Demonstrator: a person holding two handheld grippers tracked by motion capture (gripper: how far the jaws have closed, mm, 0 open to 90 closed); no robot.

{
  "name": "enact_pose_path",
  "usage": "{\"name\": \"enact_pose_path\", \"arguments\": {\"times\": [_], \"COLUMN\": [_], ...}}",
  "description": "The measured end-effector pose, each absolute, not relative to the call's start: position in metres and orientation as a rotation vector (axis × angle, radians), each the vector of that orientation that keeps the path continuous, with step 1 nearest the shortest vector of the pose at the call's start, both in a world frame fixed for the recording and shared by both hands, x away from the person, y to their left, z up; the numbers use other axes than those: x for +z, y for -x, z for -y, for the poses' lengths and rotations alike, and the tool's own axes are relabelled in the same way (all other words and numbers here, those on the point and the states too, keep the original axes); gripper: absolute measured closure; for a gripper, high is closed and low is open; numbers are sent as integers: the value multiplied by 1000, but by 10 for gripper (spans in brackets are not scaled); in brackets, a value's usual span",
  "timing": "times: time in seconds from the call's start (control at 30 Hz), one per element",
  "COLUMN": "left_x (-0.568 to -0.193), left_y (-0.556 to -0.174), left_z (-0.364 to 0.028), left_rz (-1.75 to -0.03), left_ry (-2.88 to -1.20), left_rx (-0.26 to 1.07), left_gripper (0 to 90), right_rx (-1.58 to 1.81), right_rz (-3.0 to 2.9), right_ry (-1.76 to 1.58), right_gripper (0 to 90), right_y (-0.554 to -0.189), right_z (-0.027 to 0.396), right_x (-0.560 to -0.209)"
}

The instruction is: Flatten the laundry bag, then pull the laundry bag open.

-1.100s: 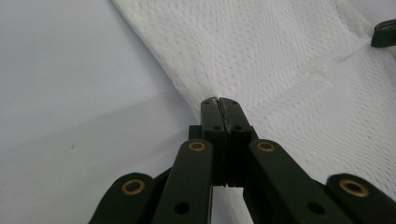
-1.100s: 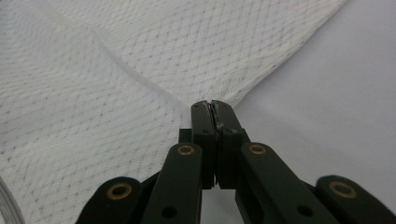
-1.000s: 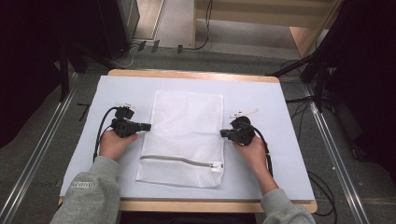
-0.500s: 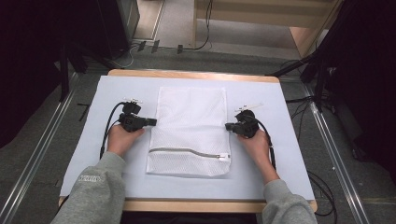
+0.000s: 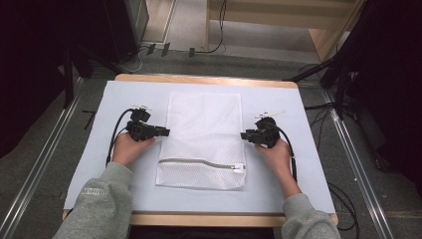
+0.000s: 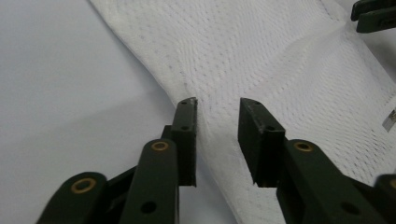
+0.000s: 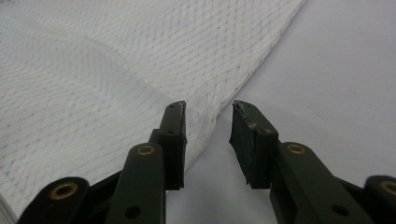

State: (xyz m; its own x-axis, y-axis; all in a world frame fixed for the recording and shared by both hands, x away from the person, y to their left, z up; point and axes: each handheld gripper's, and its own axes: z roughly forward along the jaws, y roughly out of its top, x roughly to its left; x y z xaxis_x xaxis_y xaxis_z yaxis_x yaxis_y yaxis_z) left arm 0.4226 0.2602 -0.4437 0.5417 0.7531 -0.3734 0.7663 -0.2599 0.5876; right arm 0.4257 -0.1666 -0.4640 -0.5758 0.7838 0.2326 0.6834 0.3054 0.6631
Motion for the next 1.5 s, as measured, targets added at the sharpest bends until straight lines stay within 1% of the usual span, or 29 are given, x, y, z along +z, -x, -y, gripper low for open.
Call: {"name": "enact_pose_path", "arguments": {"times": [0.03, 0.17, 0.3, 0.47, 0.67, 0.77, 0.93, 1.0, 1.17, 1.2, 1.23, 1.27, 1.33, 1.43, 1.5], "left_x": [-443, -437, -432, -428, -422, -420, -417, -416, -413, -412, -412, -411, -411, -412, -413], "left_y": [-422, -416, -409, -400, -389, -383, -374, -371, -364, -363, -363, -362, -362, -363, -363], "left_z": [-260, -258, -257, -259, -254, -249, -239, -235, -223, -221, -219, -216, -212, -206, -202], "left_rz": [-1223, -1200, -1171, -1155, -1132, -1106, -1062, -1045, -1005, -995, -985, -975, -959, -943, -931], "left_ry": [-2031, -2038, -2053, -2048, -2048, -2071, -2090, -2098, -2113, -2117, -2119, -2120, -2125, -2133, -2139], "left_rx": [-19, -20, -30, -29, -27, -4, -9, -7, -7, -1, -1, -1, -5, -25, -31], "left_gripper": [647, 595, 504, 440, 415, 414, 412, 411, 411, 411, 412, 412, 412, 411, 411], "right_rx": [1134, 1137, 1146, 1190, 1222, 1227, 1241, 1240, 1252, 1252, 1235, 1235, 1214, 1196, 1182], "right_rz": [-2422, -2434, -2435, -2427, -2441, -2461, -2475, -2485, -2517, -2517, -2530, -2530, -2551, -2566, -2572], "right_ry": [-1372, -1352, -1322, -1299, -1257, -1230, -1204, -1202, -1204, -1204, -1206, -1206, -1205, -1220, -1239], "right_gripper": [652, 607, 570, 542, 533, 533, 537, 555, 650, 650, 676, 676, 706, 757, 814], "right_y": [-424, -421, -415, -404, -388, -379, -367, -362, -351, -351, -348, -348, -346, -344, -344], "right_z": [167, 167, 167, 171, 169, 166, 163, 162, 161, 161, 160, 160, 159, 159, 161], "right_x": [-463, -460, -456, -448, -443, -442, -442, -442, -443, -443, -445, -445, -448, -451, -453]}}
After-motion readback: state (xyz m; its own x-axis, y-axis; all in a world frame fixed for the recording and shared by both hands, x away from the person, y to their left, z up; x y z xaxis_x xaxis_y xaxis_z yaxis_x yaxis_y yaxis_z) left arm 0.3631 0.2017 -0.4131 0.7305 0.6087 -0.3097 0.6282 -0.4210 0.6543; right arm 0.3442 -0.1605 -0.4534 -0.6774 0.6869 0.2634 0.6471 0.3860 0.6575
